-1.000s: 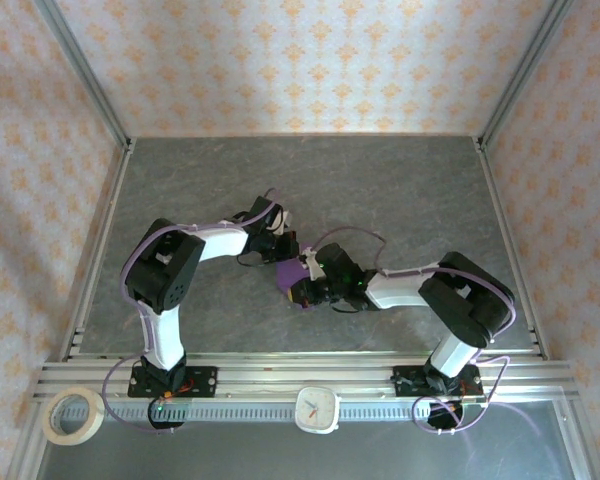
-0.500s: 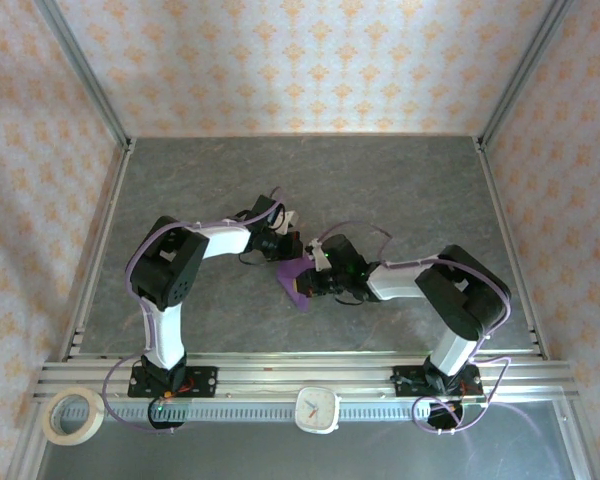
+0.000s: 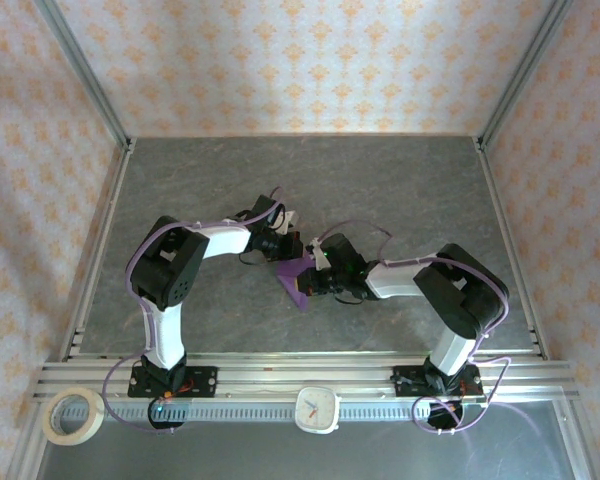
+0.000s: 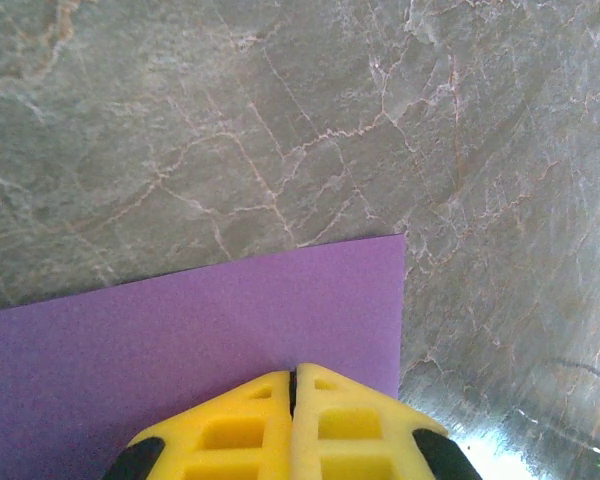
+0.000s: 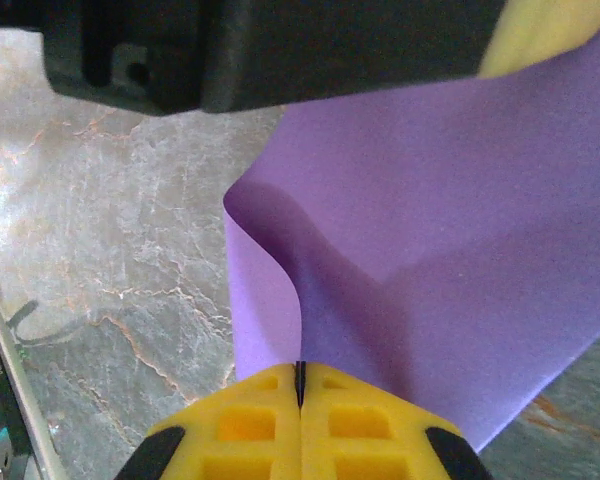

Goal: Fold a paper plane with a square sheet of paper (pick it up from the middle)

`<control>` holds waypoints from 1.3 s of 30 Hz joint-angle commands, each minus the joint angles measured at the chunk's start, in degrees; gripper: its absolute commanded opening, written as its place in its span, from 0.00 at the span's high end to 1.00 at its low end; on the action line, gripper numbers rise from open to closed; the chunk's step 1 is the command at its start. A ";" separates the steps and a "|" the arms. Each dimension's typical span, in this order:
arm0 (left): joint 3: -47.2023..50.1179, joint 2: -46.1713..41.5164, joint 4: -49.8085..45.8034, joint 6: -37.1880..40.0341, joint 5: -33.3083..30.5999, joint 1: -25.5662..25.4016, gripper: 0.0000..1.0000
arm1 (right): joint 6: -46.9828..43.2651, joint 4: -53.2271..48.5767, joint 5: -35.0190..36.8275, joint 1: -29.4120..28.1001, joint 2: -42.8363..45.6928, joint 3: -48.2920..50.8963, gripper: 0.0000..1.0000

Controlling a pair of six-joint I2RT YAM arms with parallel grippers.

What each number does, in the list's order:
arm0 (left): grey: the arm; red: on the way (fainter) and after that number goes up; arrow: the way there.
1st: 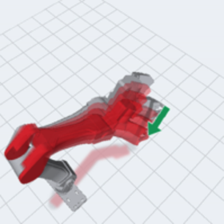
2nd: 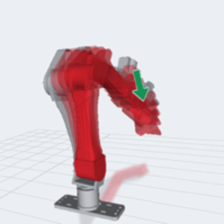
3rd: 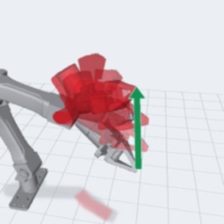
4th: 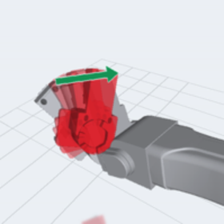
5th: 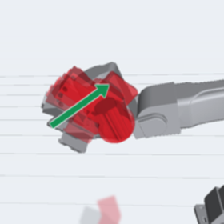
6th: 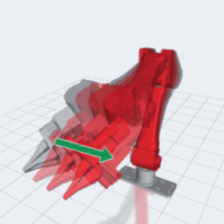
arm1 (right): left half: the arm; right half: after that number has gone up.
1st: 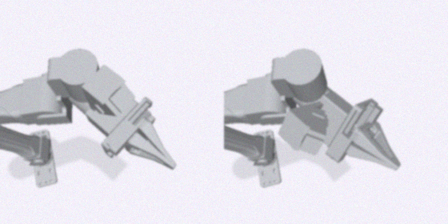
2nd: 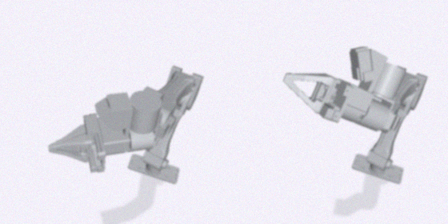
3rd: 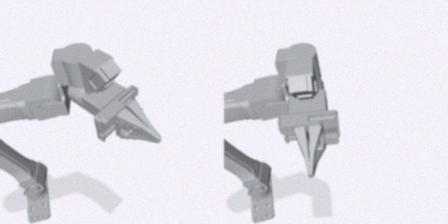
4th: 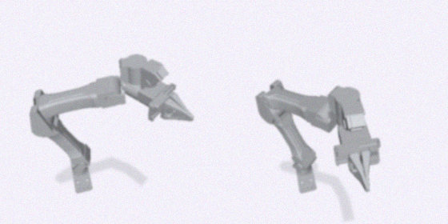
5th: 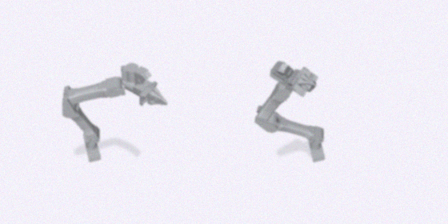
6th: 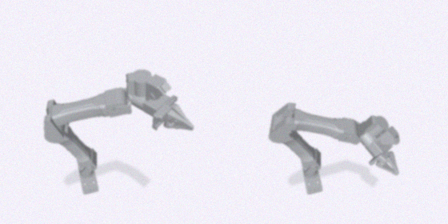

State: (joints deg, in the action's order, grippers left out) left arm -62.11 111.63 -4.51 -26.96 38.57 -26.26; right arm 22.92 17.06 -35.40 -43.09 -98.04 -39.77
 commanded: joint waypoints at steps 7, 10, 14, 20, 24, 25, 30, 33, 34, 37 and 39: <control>1.80 2.31 -3.65 -0.19 -3.94 -0.66 0.97 | 0.06 -2.54 5.24 0.86 0.48 -1.63 0.98; 1.88 2.28 -3.57 -0.29 -4.01 -0.65 0.97 | -0.21 -3.29 5.50 0.95 0.46 -1.82 0.98; 1.75 2.35 -3.53 -0.31 -4.02 -0.64 0.97 | -0.51 -4.13 5.60 0.99 0.69 -1.89 0.97; 1.80 2.36 -3.56 -0.38 -3.94 -0.63 0.97 | -0.57 -4.14 5.89 0.97 0.83 -1.89 0.97; 1.89 2.36 -3.57 -0.46 -4.02 -0.64 0.97 | -0.71 -4.55 5.78 0.99 0.48 -2.40 0.98; 1.90 2.23 -3.57 -0.40 -4.03 -0.66 0.97 | -0.75 -4.85 5.78 0.99 0.39 -2.55 0.98; 2.16 2.05 -3.40 -0.54 -4.06 -0.69 0.97 | -0.88 -6.11 5.41 0.99 1.03 -2.77 0.98; 2.20 2.10 -3.33 -0.54 -4.11 -0.70 0.97 | -0.98 -6.76 5.33 0.94 1.84 -2.77 0.98; 2.18 2.09 -3.33 -0.56 -4.14 -0.64 0.97 | -1.08 -6.78 5.51 0.99 1.90 -2.69 0.98; 2.12 2.25 -3.32 -0.61 -4.00 -0.70 0.97 | -1.17 -7.18 5.73 0.95 1.66 -2.85 0.98; 2.14 2.12 -3.35 -0.64 -4.05 -0.67 0.97 | -1.15 -7.74 5.61 0.99 1.21 -3.12 0.98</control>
State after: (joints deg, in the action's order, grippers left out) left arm -62.11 111.63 -4.49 -27.11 38.54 -26.26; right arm 22.63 11.22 -31.22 -42.33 -97.86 -41.30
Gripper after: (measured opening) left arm 0.053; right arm 0.048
